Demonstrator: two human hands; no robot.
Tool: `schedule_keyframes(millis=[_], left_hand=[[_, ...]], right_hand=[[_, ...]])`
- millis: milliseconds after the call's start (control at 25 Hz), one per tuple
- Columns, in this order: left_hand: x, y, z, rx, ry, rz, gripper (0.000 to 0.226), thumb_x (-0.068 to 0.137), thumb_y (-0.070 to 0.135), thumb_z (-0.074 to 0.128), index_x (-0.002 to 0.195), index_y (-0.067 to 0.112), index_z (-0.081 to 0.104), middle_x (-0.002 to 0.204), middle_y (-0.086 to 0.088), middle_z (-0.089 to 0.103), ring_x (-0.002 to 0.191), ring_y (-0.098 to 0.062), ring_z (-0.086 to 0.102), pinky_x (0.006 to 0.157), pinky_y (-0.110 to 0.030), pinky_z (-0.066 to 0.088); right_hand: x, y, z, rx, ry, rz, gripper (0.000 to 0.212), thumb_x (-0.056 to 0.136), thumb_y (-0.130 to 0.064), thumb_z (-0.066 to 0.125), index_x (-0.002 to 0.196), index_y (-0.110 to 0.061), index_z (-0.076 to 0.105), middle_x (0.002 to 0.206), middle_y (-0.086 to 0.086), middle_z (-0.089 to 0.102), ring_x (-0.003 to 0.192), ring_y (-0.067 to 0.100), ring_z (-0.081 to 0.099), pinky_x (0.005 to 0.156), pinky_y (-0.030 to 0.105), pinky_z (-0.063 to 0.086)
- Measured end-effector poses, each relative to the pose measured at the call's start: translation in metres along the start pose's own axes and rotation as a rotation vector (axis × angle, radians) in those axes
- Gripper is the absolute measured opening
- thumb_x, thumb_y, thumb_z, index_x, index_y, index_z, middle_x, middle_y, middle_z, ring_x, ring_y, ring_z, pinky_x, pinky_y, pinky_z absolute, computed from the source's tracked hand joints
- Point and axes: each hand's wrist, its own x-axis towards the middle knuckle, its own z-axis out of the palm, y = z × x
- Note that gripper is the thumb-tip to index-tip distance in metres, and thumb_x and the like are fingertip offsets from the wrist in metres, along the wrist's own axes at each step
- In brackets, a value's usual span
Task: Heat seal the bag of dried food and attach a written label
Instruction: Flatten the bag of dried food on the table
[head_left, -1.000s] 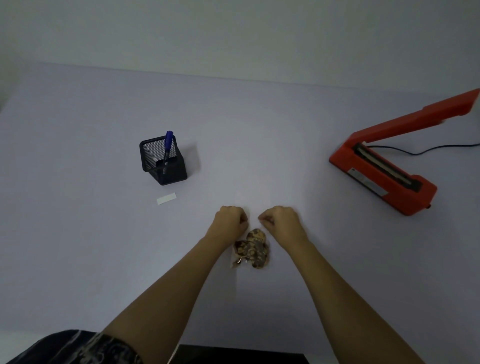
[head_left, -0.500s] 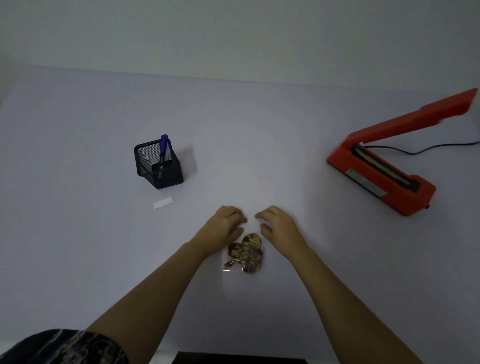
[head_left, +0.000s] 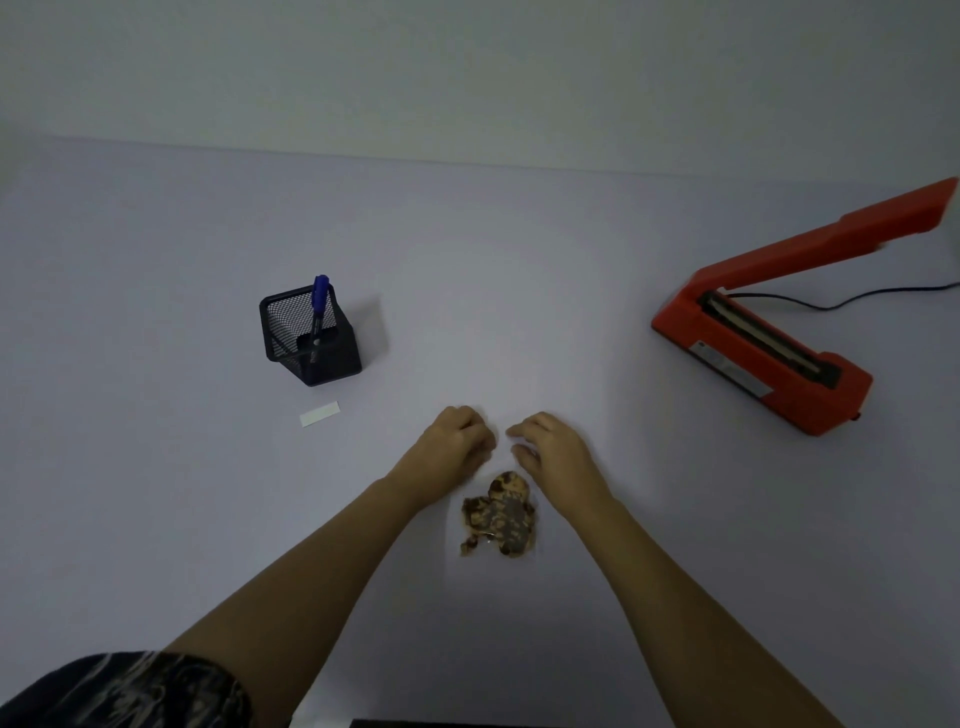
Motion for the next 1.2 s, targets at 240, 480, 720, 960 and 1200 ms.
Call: schedule_keyframes(millis=[240,480,720,960,1200], left_hand=[[0.013,-0.010,-0.015,-0.021,-0.148,-0.052,0.054,0.084,0.034,0.063,0.131,0.015,0.047,0.139,-0.005,0.046,0.126,-0.022,0.038,0.104,-0.032,0.030],[0.024,-0.015,-0.024,0.013,-0.234,-0.068,0.077,0.078,0.046,0.065,0.140,0.017,0.031,0.149,-0.003,0.030,0.134,-0.020,0.028,0.108,-0.035,0.025],[0.039,-0.015,-0.031,0.113,-0.306,-0.106,0.102,0.068,0.053,0.071,0.145,0.015,0.016,0.154,-0.002,0.016,0.139,-0.021,0.016,0.112,-0.040,0.019],[0.048,-0.016,-0.034,0.195,-0.352,-0.155,0.119,0.061,0.061,0.071,0.147,0.018,0.001,0.156,0.001,0.003,0.138,-0.027,0.009,0.111,-0.045,0.016],[0.029,-0.016,-0.031,0.102,-0.196,-0.091,0.091,0.070,0.056,0.066,0.142,0.022,0.022,0.153,0.001,0.017,0.134,-0.025,0.018,0.105,-0.044,0.024]], right_hand=[[0.004,0.004,-0.005,-0.091,-0.041,-0.031,0.036,0.087,-0.013,0.059,0.121,-0.006,0.054,0.115,0.011,0.056,0.105,0.025,0.053,0.093,0.037,0.045],[0.019,0.003,-0.019,-0.174,-0.197,0.059,0.065,0.084,-0.030,0.062,0.139,-0.015,0.031,0.137,0.006,0.035,0.126,0.024,0.035,0.102,0.043,0.034],[0.042,-0.005,-0.029,-0.194,-0.293,0.137,0.094,0.071,-0.029,0.074,0.143,-0.014,0.016,0.145,0.006,0.019,0.134,0.025,0.023,0.106,0.042,0.027],[0.051,-0.002,-0.029,-0.088,-0.318,0.214,0.115,0.062,-0.028,0.082,0.145,-0.011,0.005,0.145,0.006,0.010,0.133,0.027,0.023,0.110,0.040,0.030],[0.025,0.009,-0.026,-0.085,-0.176,-0.021,0.072,0.078,-0.029,0.069,0.137,-0.017,0.030,0.134,0.001,0.036,0.122,0.020,0.040,0.093,0.036,0.032]])
